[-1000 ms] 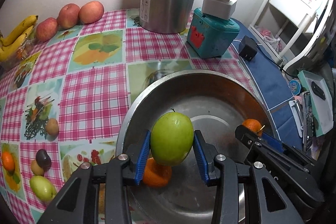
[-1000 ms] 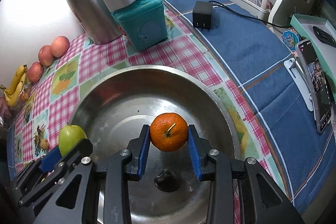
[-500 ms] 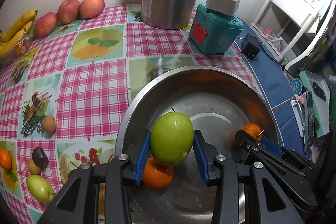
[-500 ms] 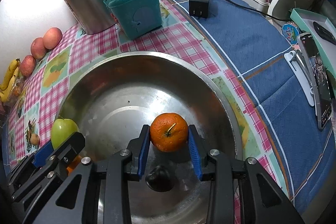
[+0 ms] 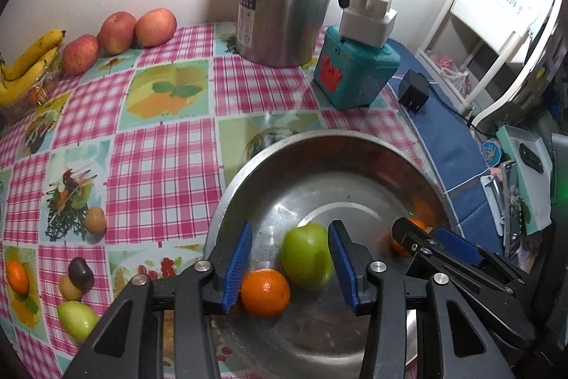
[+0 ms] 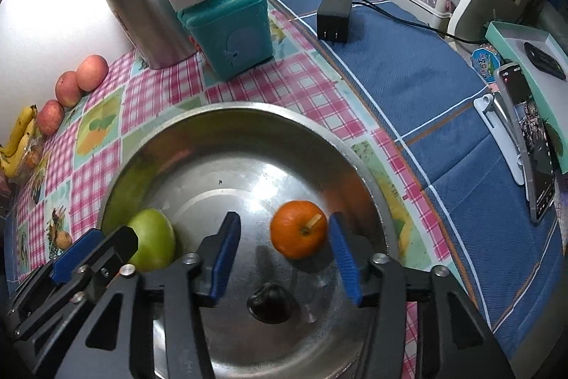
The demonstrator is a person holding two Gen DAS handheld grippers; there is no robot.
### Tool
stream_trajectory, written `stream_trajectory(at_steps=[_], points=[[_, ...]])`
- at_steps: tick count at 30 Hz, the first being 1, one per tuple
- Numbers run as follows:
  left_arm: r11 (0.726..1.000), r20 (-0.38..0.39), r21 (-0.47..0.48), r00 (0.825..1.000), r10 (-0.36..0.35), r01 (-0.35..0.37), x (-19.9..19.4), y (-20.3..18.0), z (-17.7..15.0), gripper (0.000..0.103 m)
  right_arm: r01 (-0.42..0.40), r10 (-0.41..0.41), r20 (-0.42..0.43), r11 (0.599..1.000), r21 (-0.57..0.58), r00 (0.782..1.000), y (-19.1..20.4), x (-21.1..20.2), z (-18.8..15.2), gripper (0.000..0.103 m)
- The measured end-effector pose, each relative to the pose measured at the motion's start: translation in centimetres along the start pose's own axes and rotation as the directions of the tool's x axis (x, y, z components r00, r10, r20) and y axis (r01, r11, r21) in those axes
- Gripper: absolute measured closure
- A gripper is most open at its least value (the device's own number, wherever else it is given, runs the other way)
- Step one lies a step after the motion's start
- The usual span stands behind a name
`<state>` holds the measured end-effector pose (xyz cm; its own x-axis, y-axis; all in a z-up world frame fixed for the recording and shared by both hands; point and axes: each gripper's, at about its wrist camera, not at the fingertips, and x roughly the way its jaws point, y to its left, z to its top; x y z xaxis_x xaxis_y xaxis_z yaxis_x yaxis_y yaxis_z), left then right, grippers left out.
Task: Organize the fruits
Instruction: 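Open the left tool over the plate while the right tool releases the tangerine, then withdraw both open tools from the steel plate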
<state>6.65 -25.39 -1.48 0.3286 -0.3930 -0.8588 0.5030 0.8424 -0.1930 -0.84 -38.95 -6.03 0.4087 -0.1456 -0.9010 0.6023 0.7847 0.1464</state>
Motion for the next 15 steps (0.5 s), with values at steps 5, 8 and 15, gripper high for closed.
stream_trajectory(at_steps=[5,8,15], points=[[1.0,0.011,-0.006,1.0,0.003,-0.003,-1.6,0.2,0.5,0.053,0.001,-0.001,0.026,1.0,-0.015,1.0,0.4,-1.3,0.3,0.049],[1.0,0.009,-0.023,1.0,0.015,-0.014,-2.5,0.9,0.5,0.051,-0.001,0.002,0.037,1.0,-0.023,0.999,0.6,-2.2,0.4,0.049],[0.995,-0.008,-0.086,0.999,0.045,-0.045,-3.5,3.5,-0.2,0.05,0.021,-0.02,0.033,0.999,-0.032,0.999,0.9,-3.6,-0.1,0.049]])
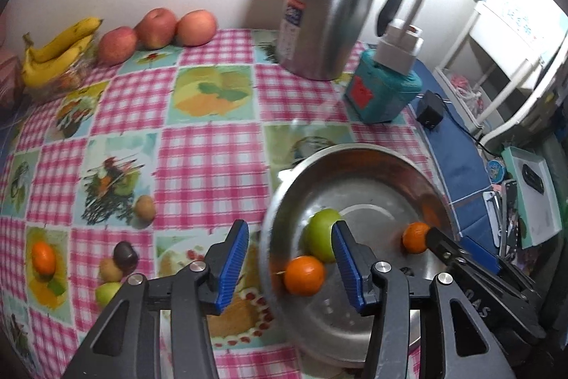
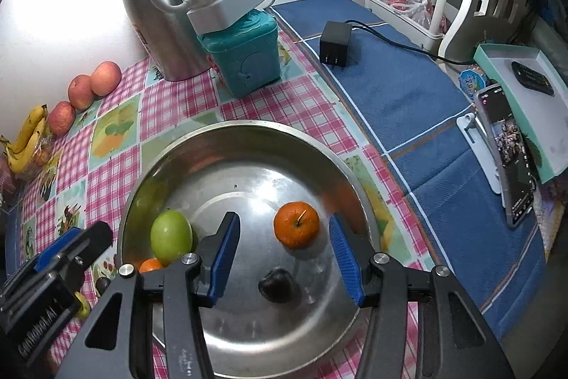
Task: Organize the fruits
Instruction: 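Withdraw both open tools from the steel plate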
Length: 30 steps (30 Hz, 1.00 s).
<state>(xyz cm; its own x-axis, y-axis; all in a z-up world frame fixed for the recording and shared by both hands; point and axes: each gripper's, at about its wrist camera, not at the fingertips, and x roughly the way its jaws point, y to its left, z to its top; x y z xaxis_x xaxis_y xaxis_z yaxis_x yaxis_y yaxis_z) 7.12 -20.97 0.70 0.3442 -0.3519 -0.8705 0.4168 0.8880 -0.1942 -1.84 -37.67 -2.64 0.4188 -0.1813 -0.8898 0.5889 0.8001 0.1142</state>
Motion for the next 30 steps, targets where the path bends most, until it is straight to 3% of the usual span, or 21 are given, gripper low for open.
stream_trajectory(at_steps=[30], points=[[0.985,-0.013,-0.132,0.994,0.111,-0.112,-5.3,9.1,-5.1,0.048,0.003,-0.005,-0.016,0.993,-0.115,1.0,4.1,-3.8,-5.6,0.049]])
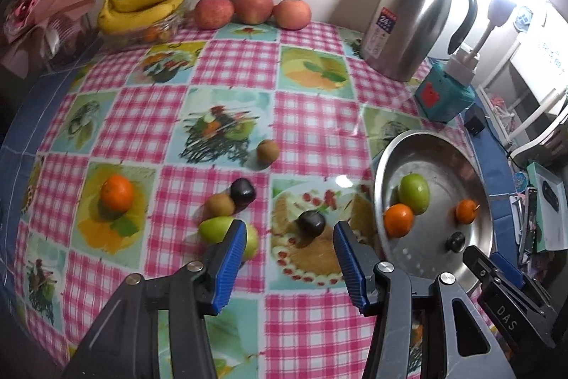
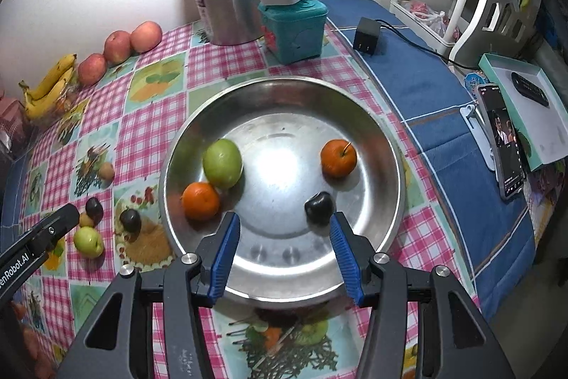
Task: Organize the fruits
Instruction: 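Withdraw both open tools from the steel plate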
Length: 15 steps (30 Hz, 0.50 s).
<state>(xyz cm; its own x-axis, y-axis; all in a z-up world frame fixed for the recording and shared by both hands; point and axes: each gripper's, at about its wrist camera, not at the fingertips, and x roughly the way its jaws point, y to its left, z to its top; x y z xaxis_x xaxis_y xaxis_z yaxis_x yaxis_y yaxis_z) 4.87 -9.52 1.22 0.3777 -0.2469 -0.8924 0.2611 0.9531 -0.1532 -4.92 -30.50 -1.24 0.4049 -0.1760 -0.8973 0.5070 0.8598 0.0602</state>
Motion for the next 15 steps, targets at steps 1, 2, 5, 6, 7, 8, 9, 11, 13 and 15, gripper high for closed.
stream_trajectory(at_steps=[1,2,5,6,7,8,9,11,13,15], points=[[1.0,-0.003,-0.004,1.0,0.002,-0.002,-0.1,0.3,-0.2,0.048,-0.001,0.001,0.0,1.0,-0.002,1.0,0.1,-0.1,-0.1,0.049],[1.0,-0.003,-0.007,1.0,0.001,-0.001,-0.1,0.4,-0.4,0.048,-0.001,0.001,-0.001,1.0,-0.005,1.0,0.3,-0.2,-0.4,0.049],[1.0,-0.006,-0.008,1.0,0.003,-0.003,-0.4,0.8,-1.0,0.048,-0.003,0.003,-0.004,1.0,-0.016,1.0,0.7,-0.3,-0.9,0.049],[1.0,-0.007,-0.007,1.0,0.004,-0.004,-0.4,0.9,-1.0,0.048,-0.004,0.004,-0.005,1.0,-0.02,1.0,0.9,-0.4,-1.1,0.049],[1.0,-0.006,-0.007,1.0,0.005,-0.005,-0.5,0.9,-1.2,0.048,-0.004,0.004,-0.006,1.0,-0.022,1.0,1.0,-0.4,-1.2,0.049],[1.0,-0.007,-0.007,1.0,0.005,-0.006,-0.5,1.0,-1.2,0.048,-0.004,0.004,-0.007,1.0,-0.024,1.0,1.1,-0.4,-1.4,0.049],[1.0,-0.008,-0.008,1.0,0.006,-0.006,-0.5,1.0,-1.2,0.048,-0.005,0.004,-0.009,1.0,-0.026,1.0,1.1,-0.4,-1.4,0.049],[1.0,-0.007,-0.008,1.0,0.008,-0.008,-0.5,1.0,-1.2,0.048,-0.006,0.006,-0.011,1.0,-0.028,1.0,1.2,-0.4,-1.5,0.049],[1.0,-0.008,-0.006,1.0,0.009,-0.009,-0.4,0.9,-1.1,0.048,-0.007,0.006,-0.012,1.0,-0.03,1.0,1.2,-0.3,-1.4,0.049],[1.0,-0.009,-0.002,1.0,0.009,-0.009,-0.3,0.8,-1.1,0.048,-0.007,0.006,-0.017,0.999,-0.034,1.0,1.3,-0.2,-1.4,0.049]])
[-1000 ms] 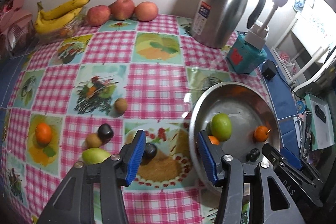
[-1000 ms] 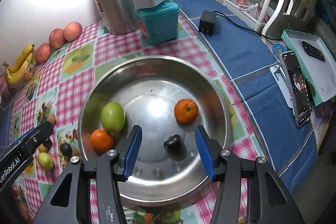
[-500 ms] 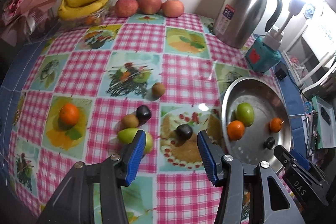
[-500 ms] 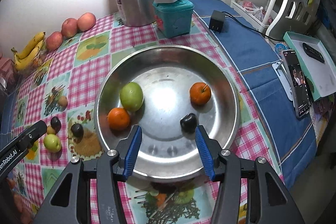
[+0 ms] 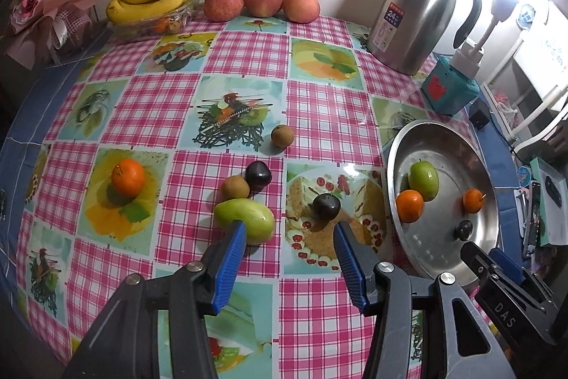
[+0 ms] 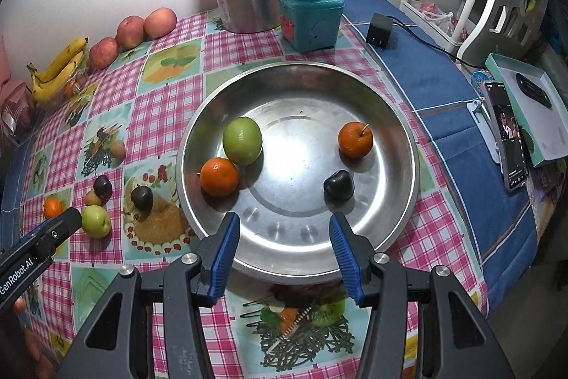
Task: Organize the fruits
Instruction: 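Withdraw both open tools from the steel plate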
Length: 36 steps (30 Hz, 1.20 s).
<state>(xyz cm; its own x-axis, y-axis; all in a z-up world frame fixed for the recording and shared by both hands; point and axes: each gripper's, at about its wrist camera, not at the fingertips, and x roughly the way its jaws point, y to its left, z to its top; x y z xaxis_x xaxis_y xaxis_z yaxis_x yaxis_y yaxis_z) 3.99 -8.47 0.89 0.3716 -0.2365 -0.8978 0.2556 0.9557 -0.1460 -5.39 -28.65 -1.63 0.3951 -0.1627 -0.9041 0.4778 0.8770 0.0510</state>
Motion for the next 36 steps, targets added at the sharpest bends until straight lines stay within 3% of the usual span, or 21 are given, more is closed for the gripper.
stream_trajectory(at_steps=[20,26,27,28,30,31,33,36], points=[[1.0,-0.033,0.011,0.999,0.025,-0.025,1.7,-0.3,0.2,0.043,0.007,-0.007,-0.066,1.0,-0.009,0.998,0.3,2.4,0.3,0.049],[1.0,-0.036,0.013,0.999,0.029,-0.029,1.9,-0.3,0.3,0.036,0.01,-0.011,-0.082,1.0,-0.008,0.997,0.3,2.9,0.3,0.049],[0.999,-0.034,0.011,0.999,0.031,-0.03,2.0,-0.3,0.3,0.03,0.011,-0.012,-0.083,1.0,-0.008,0.996,0.3,3.0,0.3,0.049],[0.999,-0.03,0.008,0.999,0.034,-0.034,2.0,-0.2,0.3,0.016,0.012,-0.013,-0.084,1.0,-0.008,0.996,0.3,3.0,0.3,0.049],[0.998,-0.013,0.003,0.998,0.057,-0.057,2.0,-0.1,0.2,0.0,0.013,-0.014,-0.082,1.0,-0.006,0.997,0.4,3.0,0.2,0.049],[0.997,-0.002,0.004,0.997,0.072,-0.072,2.0,0.0,0.2,0.0,0.007,-0.007,-0.08,1.0,-0.002,0.997,0.3,3.1,0.2,0.047],[0.996,0.005,-0.001,0.996,0.09,-0.09,2.0,0.2,0.2,0.0,-0.009,0.01,-0.07,1.0,0.01,0.997,0.2,3.1,0.2,0.021],[0.995,0.001,-0.025,0.995,0.098,-0.098,2.2,0.7,0.2,0.0,0.003,-0.003,-0.06,1.0,-0.003,0.998,0.3,3.3,0.2,0.014]])
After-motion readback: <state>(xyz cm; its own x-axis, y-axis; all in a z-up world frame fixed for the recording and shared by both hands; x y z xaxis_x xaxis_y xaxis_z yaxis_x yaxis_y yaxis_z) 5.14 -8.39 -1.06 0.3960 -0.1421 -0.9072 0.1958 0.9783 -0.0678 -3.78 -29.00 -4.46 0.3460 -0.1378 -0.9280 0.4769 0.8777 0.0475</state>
